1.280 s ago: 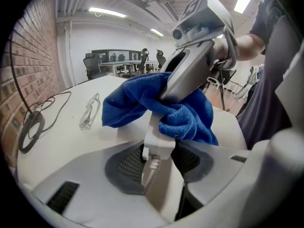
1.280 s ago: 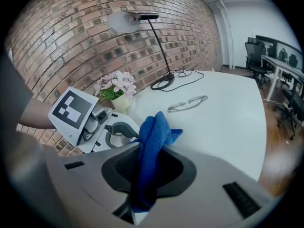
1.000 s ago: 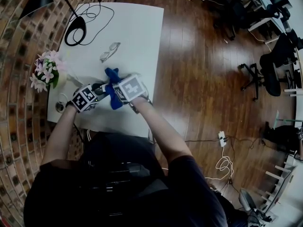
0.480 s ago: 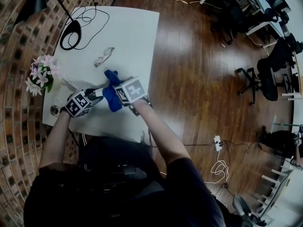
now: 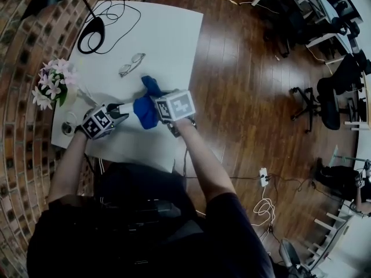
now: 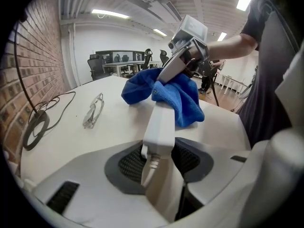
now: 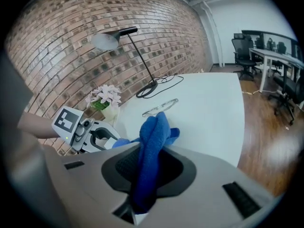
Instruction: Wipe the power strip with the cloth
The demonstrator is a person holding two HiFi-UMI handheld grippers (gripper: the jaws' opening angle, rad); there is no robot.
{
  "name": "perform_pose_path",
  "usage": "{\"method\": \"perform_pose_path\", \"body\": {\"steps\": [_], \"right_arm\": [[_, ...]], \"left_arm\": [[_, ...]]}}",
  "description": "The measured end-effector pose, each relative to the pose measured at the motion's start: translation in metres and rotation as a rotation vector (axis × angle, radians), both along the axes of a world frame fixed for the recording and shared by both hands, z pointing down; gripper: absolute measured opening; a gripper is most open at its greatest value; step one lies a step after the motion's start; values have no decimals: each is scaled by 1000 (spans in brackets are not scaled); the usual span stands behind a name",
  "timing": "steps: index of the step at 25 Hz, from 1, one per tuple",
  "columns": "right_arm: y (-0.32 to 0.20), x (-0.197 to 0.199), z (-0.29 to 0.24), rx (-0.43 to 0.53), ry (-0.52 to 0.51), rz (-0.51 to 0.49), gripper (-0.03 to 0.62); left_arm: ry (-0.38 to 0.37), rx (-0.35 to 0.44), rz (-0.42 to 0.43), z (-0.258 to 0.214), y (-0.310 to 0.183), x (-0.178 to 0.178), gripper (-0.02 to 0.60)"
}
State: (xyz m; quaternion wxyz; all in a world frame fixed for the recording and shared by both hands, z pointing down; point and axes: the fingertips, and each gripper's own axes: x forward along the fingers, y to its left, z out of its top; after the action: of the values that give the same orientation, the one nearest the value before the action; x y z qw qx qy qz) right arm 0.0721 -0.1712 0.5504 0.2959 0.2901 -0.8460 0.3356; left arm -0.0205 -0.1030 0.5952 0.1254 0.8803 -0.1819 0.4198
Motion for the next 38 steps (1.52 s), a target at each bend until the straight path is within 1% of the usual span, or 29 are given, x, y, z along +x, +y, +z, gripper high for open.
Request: {"method": "perform_pose_path", "body": {"steps": [3, 8, 12, 16, 20, 22, 25, 29, 33, 38], "right_arm": [[0, -1, -1, 5, 6, -1, 63], [-3, 9, -3, 78, 28, 24, 66], [-8, 24, -5, 131, 57, 62, 66], [-11, 38, -2, 154, 85, 109, 66], [-12, 40, -3, 184, 71, 168, 66], [-12, 43, -2, 190, 62, 207, 66], [-13, 46, -3, 187, 59, 240, 66], [-12, 54, -1, 165, 59, 300, 67], [-10, 56, -7, 192, 69, 312, 67], [-8, 54, -5, 188, 75, 335, 67]], "left_arm": [[4, -2, 1, 0, 0, 0, 177], [8, -10, 6, -1, 0, 1, 178], [9, -12, 4, 0, -1, 0, 178], [11, -29, 3, 0, 0, 0, 178], [12, -40, 4, -1, -1, 0, 178], [7, -32, 4, 4, -2, -3, 178], [-5, -9, 8, 13, -5, -7, 178], [10, -5, 2, 4, -3, -2, 179], [12, -2, 4, -1, 0, 1, 179], [12, -15, 11, 1, 1, 0, 181]]}}
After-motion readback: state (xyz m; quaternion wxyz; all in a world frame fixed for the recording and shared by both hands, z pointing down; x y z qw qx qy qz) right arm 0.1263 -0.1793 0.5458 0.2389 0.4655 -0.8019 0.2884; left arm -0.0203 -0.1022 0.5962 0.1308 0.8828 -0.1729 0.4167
